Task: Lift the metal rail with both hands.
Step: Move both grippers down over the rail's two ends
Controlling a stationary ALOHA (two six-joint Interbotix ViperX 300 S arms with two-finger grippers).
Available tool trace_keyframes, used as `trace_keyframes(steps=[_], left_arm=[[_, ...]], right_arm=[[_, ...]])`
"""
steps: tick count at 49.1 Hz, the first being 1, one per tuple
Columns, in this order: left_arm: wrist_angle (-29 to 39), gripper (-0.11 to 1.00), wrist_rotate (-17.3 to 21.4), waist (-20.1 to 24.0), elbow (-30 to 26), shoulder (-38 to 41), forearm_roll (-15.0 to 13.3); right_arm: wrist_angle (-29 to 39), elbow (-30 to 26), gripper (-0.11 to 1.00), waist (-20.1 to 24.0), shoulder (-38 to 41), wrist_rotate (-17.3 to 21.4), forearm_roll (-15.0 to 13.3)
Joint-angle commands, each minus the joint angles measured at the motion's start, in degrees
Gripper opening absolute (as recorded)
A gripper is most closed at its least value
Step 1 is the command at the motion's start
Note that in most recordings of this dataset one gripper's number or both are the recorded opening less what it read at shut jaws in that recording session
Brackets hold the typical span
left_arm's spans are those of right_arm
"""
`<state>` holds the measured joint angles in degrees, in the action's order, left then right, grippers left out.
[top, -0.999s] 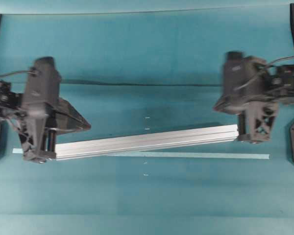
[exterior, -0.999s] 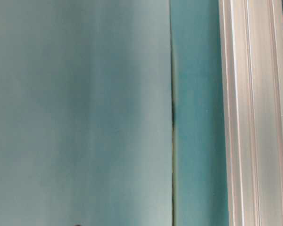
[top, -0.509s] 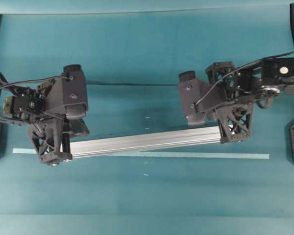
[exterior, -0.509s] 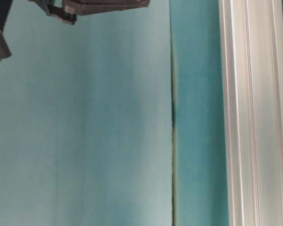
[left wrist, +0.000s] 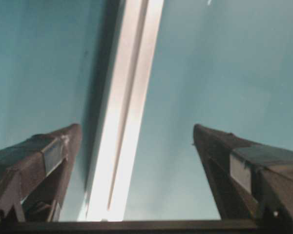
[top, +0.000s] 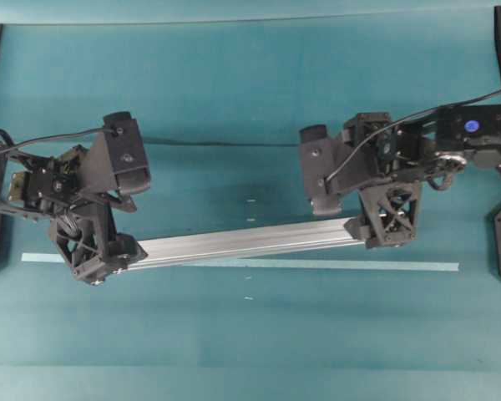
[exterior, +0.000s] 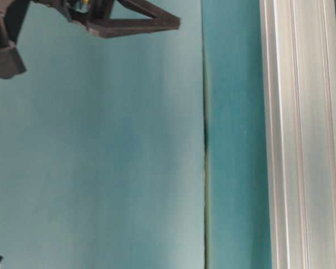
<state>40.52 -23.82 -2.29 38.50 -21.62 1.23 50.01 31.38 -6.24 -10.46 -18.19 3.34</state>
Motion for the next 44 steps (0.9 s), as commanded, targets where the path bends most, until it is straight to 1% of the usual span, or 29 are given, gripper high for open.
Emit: trace_keyframes(steps=[1,14,18,25,37,44], left_arm=[[-1.14,0.98,-0.09,-0.44,0.0,-0.26,0.26],[-4.13,0.99,0.18,-0.7,1.14,2.2,0.26],[-4.48,0.99,1.14,-0.7,1.32,3.6,0.09],[-5.01,0.99,4.13,-0.79,2.2,5.98,0.09],[-8.7,0.99,5.1,-0.79,2.81,9.58,0.26],[-10.99,0.99,5.36,-0.88,3.34,11.6,0.26]], right_arm=[[-1.85,0.0,0.99,0.35,-0.18,0.26,0.0],[-4.39,3.08,0.99,0.44,0.97,0.44,0.26],[-5.62,4.48,0.99,0.7,1.58,0.53,0.26],[-8.0,6.24,0.99,0.79,2.55,0.53,0.7],[-11.43,7.73,0.99,1.32,4.92,0.53,2.29],[-13.01,8.26,0.99,1.49,5.98,0.53,2.55]])
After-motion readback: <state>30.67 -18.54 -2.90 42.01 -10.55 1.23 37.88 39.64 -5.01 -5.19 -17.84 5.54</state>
